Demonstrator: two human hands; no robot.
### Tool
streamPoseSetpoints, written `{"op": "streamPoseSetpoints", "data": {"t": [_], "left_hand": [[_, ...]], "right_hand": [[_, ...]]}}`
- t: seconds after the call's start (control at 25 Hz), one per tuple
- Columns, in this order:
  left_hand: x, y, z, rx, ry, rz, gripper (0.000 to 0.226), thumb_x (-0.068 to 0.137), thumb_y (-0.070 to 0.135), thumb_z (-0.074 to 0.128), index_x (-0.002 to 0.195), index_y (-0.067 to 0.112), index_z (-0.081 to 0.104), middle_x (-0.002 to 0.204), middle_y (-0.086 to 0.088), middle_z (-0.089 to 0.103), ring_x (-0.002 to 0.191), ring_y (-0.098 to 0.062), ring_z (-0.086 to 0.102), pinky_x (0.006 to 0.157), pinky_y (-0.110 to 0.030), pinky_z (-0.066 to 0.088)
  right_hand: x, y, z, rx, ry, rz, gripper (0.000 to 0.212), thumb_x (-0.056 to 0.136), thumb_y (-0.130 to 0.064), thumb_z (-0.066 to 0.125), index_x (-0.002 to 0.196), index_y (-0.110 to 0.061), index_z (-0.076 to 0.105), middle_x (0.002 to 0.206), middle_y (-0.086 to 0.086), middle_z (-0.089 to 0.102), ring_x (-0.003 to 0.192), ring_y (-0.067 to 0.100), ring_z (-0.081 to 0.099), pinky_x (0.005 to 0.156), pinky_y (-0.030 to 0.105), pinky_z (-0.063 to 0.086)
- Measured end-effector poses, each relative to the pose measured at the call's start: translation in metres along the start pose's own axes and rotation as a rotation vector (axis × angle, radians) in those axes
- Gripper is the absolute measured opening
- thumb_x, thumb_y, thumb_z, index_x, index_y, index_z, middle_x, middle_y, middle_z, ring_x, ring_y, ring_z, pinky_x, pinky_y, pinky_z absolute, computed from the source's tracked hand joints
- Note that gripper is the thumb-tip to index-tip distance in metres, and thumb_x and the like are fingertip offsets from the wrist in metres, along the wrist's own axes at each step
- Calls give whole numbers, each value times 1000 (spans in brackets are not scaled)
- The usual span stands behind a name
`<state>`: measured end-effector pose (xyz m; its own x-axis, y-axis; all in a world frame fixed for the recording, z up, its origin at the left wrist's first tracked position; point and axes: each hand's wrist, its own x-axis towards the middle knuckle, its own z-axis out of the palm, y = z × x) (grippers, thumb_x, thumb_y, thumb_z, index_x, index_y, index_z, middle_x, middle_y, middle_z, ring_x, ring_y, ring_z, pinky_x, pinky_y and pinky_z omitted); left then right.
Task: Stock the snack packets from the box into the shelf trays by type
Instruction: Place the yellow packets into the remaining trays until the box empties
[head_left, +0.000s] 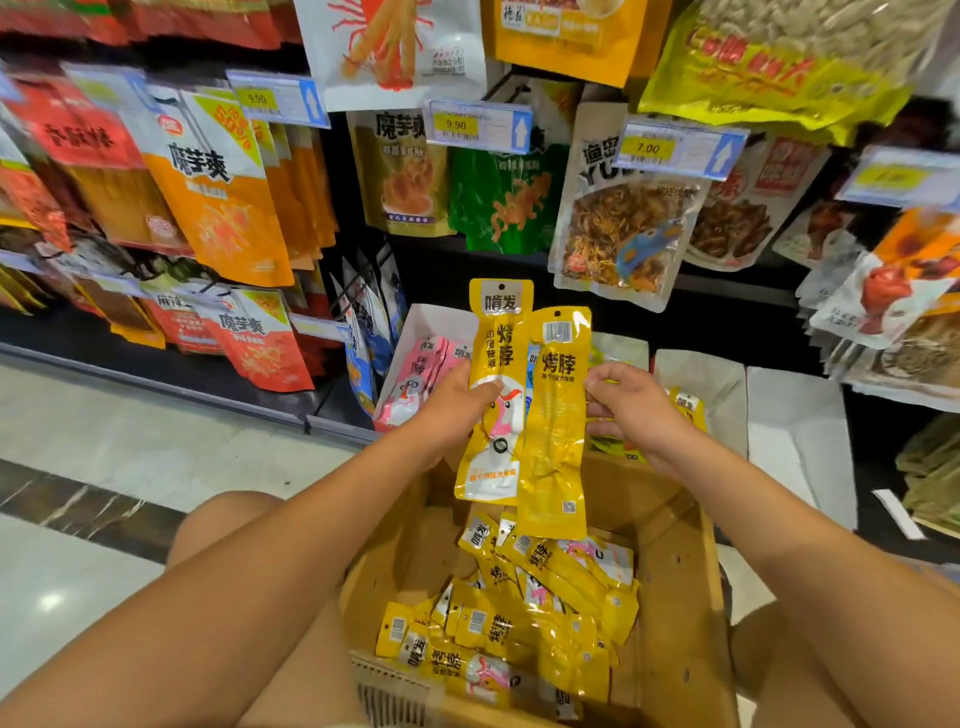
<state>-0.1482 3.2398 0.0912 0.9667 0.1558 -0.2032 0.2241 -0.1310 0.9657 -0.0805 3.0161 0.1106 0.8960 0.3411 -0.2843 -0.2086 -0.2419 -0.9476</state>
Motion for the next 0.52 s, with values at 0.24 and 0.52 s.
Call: {"op": "streamPoseSetpoints", "data": {"t": [0.24, 0.52], "left_hand": [[31, -17, 33, -190, -18, -100, 38, 90, 24, 78, 125, 21, 63, 116, 3, 76, 107, -18, 73, 100, -43, 55], [51, -19, 31, -244, 14, -122, 34, 91, 10, 75, 123, 12, 65, 111, -2, 78, 99, -22, 76, 91, -42, 59]], "right_hand": [[20, 7, 9, 99, 103, 42, 9, 104, -19, 50, 101, -13, 57, 89, 11, 71, 73, 20, 70, 70, 46, 60], [35, 27, 6, -26, 164, -19, 12, 95, -27, 66, 105, -28, 58, 115, 3, 65, 100, 24, 68, 82, 44, 60]]}}
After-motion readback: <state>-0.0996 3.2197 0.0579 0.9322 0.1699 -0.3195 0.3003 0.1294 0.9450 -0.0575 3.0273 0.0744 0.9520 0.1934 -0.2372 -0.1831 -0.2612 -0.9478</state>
